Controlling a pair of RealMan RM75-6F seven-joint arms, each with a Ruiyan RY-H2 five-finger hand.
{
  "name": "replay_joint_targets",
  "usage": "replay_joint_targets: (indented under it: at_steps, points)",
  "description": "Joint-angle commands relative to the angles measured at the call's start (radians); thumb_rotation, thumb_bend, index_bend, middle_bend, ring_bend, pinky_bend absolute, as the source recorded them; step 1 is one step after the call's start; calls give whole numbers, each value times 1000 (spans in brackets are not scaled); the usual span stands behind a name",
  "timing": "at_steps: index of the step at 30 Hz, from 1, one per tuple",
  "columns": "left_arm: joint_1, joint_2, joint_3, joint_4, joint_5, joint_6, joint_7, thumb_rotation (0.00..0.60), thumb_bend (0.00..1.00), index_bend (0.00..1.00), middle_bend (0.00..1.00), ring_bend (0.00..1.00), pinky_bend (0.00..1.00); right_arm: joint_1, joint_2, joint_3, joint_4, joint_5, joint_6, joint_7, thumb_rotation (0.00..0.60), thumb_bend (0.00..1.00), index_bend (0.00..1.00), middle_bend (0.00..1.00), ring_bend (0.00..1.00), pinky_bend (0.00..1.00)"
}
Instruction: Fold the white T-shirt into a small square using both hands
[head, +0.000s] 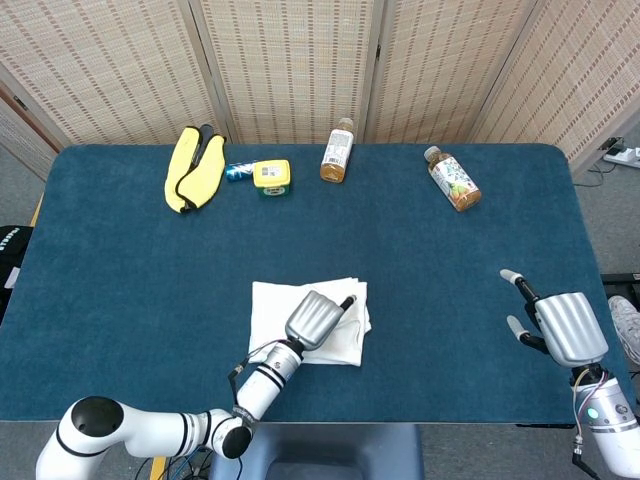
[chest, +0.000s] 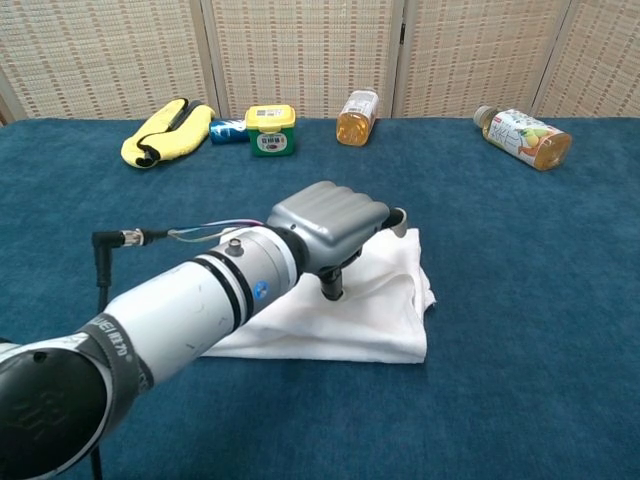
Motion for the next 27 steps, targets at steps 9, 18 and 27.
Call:
replay_joint_targets:
  at_steps: [9,18,27]
  points:
    - [18,14,-4,6,50,8,-40,600,292,291,911,832,966,0,-1,2,0,5,-3,-2,600,321,174,951,990,1000]
    - [31,45,25,-73,25,-7,25,600,292,283,910,830,965,3,-2,4,-4,3,-5,-7,600,322,173,951,990,1000]
    - [37,35,26,-45,15,-12,30,600,292,290,910,830,965,1,-4,3,-5,4,-4,-8,600,322,173,951,990,1000]
